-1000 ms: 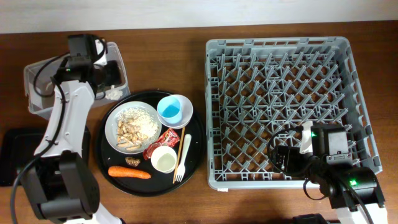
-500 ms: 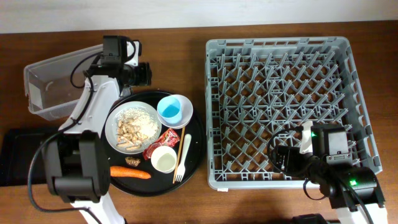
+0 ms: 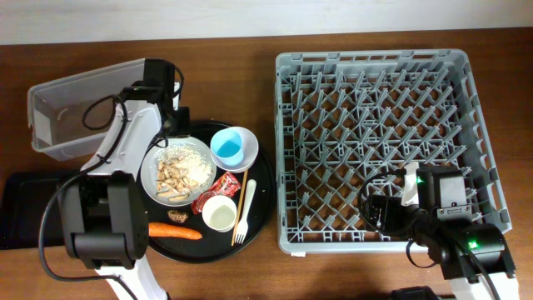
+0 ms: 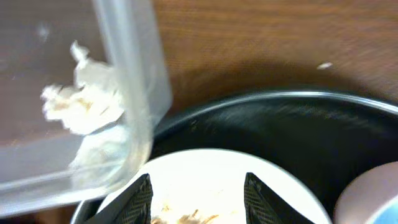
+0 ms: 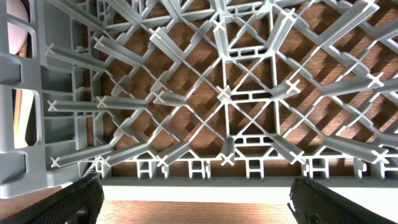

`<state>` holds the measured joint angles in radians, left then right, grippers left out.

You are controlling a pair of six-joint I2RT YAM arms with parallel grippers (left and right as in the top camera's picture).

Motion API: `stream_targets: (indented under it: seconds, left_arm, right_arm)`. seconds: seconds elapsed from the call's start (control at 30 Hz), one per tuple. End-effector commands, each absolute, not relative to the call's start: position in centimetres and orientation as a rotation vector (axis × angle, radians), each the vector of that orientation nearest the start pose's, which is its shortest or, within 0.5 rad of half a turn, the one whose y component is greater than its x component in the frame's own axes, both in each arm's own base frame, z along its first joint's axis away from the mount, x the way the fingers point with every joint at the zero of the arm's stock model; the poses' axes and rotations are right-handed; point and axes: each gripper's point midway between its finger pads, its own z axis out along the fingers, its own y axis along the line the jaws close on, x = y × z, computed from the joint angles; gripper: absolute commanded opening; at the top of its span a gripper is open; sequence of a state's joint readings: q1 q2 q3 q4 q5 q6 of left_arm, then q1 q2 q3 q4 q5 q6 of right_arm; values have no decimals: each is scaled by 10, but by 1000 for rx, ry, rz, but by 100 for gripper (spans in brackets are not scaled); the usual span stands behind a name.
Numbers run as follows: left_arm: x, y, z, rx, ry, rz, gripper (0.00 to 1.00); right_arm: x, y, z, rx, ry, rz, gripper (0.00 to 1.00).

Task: Sort waste into correct bins and load items into the dishwasher rack
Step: 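Withdraw the left gripper from the bin back toward the tray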

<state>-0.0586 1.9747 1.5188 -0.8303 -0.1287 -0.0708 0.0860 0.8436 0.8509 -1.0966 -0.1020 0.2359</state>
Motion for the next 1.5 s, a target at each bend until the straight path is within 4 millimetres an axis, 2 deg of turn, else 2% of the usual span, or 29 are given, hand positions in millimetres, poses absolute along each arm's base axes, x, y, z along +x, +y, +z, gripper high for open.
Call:
stream_targets:
  seconds: [0.0, 0.2, 0.27, 0.43, 0.5, 0.53, 0.7, 0.77, 0.87, 1.0, 1.13, 1.23, 1.37, 1.47]
  left_arm:
    - [442, 9, 84, -63, 2806, 238, 48]
    - [452, -29, 127, -7, 2687, -71, 48]
    - [462, -33, 135, 1, 2634, -96, 50]
    - [494, -34, 146, 4, 2500, -99, 63]
    - [503, -35, 141, 4, 2481, -100, 64]
    - [507, -35, 131, 3, 2490, -99, 64]
    - [508, -33, 97, -4, 2555, -94, 65]
    - [507, -26, 88, -19, 2578, -50, 65]
    - [501, -3, 85, -67, 2601, 103, 64]
    - [478, 33, 77, -137, 2683, 300, 62]
    - [462, 47, 81, -170, 2726, 339, 57]
    - [460, 45, 96, -166, 2702, 334, 58]
    - [460, 41, 142, -166, 2602, 314, 59]
    - [459, 49, 172, -196, 2523, 308, 59]
  right_arm:
    - [203, 34, 163, 168, 2647, 228, 99]
    - [204, 31, 162, 174, 2646, 209, 99]
    - [204, 31, 162, 174, 2646, 209, 99]
    - [204, 31, 162, 174, 2647, 209, 99]
    - [204, 31, 162, 174, 2647, 209, 99]
    - [204, 31, 162, 174, 2647, 209, 99]
    - [204, 31, 162, 174, 2647, 209, 99]
    - [204, 31, 162, 174, 2647, 209, 99]
    - [204, 31, 162, 174, 2647, 209, 99]
    - [204, 31, 162, 174, 2647, 209, 99]
    - [204, 31, 162, 174, 2647, 209, 99]
    - [204, 31, 162, 174, 2647, 209, 99]
    - [204, 31, 162, 174, 2647, 209, 99]
    - [203, 31, 162, 174, 2651, 209, 99]
